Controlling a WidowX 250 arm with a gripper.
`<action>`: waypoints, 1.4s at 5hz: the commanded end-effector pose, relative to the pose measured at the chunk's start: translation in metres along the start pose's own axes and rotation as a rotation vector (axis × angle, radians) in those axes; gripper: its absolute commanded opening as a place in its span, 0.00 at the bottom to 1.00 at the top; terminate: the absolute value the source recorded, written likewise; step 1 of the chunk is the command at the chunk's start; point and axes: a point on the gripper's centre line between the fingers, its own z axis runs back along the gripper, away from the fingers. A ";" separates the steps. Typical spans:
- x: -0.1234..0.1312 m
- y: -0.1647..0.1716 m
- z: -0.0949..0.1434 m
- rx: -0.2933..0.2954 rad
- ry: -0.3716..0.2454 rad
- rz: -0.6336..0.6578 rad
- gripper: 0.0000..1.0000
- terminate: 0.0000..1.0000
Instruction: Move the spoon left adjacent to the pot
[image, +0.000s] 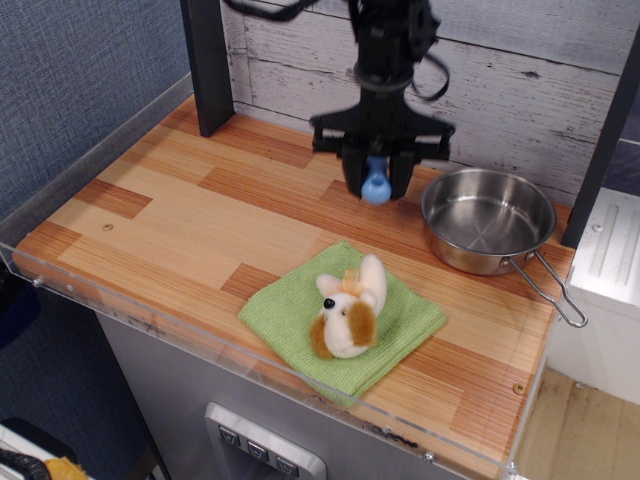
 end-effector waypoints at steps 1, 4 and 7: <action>-0.007 0.015 0.100 -0.039 -0.169 0.020 0.00 0.00; -0.059 0.128 0.130 0.046 -0.184 0.169 0.00 0.00; -0.090 0.202 0.090 0.122 -0.119 0.347 0.00 0.00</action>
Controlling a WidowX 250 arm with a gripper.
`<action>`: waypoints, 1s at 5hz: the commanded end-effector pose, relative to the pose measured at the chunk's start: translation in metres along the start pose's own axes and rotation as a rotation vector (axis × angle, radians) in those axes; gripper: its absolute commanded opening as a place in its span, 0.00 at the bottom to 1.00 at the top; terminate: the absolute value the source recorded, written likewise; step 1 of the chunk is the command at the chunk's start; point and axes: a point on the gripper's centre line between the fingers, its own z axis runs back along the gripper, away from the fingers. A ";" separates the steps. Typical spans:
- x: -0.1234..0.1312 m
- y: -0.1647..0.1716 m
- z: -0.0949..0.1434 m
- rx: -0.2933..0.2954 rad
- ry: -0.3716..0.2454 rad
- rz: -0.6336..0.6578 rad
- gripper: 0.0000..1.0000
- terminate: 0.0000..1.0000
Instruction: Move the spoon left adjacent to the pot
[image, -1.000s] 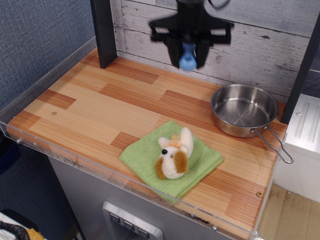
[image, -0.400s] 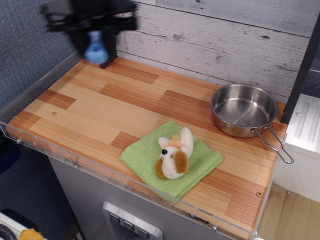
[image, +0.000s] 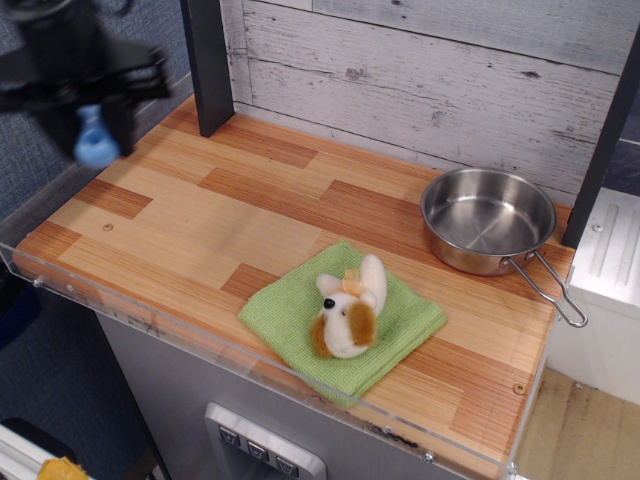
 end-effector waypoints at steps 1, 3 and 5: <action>-0.006 0.031 -0.023 0.051 0.041 0.081 0.00 0.00; 0.007 0.036 -0.061 0.085 0.086 0.068 0.00 0.00; 0.030 0.030 -0.095 0.095 0.094 0.021 0.00 0.00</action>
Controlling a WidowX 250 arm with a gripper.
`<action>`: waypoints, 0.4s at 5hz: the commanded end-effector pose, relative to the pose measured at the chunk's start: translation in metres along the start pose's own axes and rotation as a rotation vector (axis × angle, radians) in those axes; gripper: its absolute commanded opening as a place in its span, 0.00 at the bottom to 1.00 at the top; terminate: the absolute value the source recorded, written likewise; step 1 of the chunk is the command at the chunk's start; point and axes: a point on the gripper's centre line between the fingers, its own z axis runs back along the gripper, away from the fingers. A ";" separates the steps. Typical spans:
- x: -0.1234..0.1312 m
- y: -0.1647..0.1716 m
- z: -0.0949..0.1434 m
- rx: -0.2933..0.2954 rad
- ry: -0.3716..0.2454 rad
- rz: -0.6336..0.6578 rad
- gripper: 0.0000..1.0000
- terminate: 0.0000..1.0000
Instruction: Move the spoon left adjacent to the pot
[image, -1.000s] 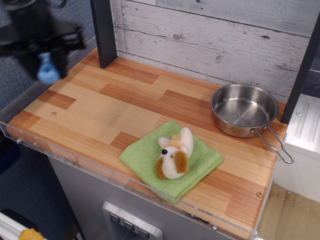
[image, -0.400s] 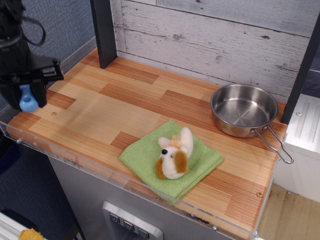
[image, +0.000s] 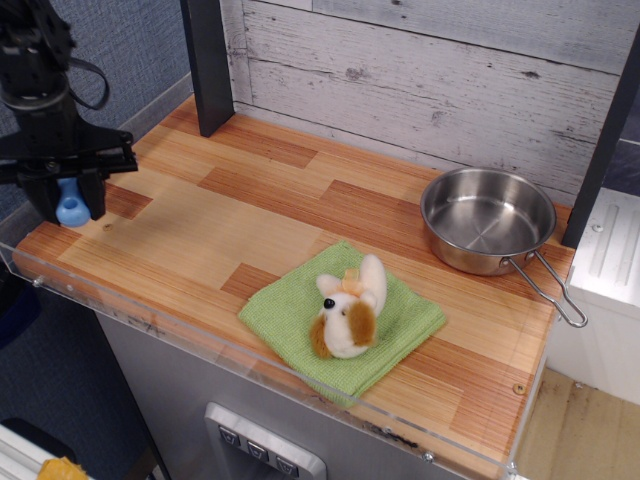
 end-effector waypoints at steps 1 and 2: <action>0.009 -0.014 -0.007 0.002 -0.031 -0.033 0.00 0.00; 0.006 -0.026 -0.017 0.000 -0.041 -0.082 0.00 0.00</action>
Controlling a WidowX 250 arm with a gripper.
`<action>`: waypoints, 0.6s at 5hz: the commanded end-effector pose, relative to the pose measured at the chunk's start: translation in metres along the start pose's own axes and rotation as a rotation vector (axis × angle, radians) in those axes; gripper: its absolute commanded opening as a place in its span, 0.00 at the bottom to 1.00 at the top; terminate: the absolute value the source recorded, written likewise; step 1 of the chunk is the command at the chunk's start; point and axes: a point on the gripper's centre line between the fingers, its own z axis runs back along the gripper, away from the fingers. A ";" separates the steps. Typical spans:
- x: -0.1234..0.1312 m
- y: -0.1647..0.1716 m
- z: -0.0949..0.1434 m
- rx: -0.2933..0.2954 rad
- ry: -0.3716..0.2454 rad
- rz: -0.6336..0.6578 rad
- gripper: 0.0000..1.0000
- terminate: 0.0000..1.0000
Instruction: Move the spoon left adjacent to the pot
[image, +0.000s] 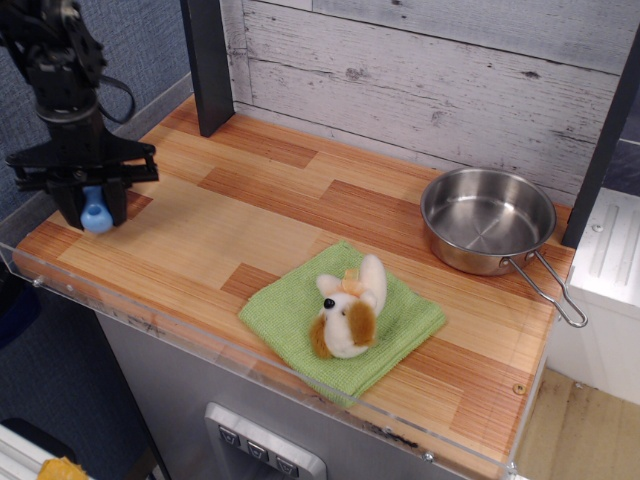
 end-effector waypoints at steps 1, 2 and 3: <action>0.001 -0.017 0.002 0.000 -0.055 -0.073 0.00 0.00; 0.001 -0.015 0.006 0.000 -0.066 -0.048 0.00 0.00; 0.002 -0.013 0.004 0.002 -0.011 -0.031 1.00 0.00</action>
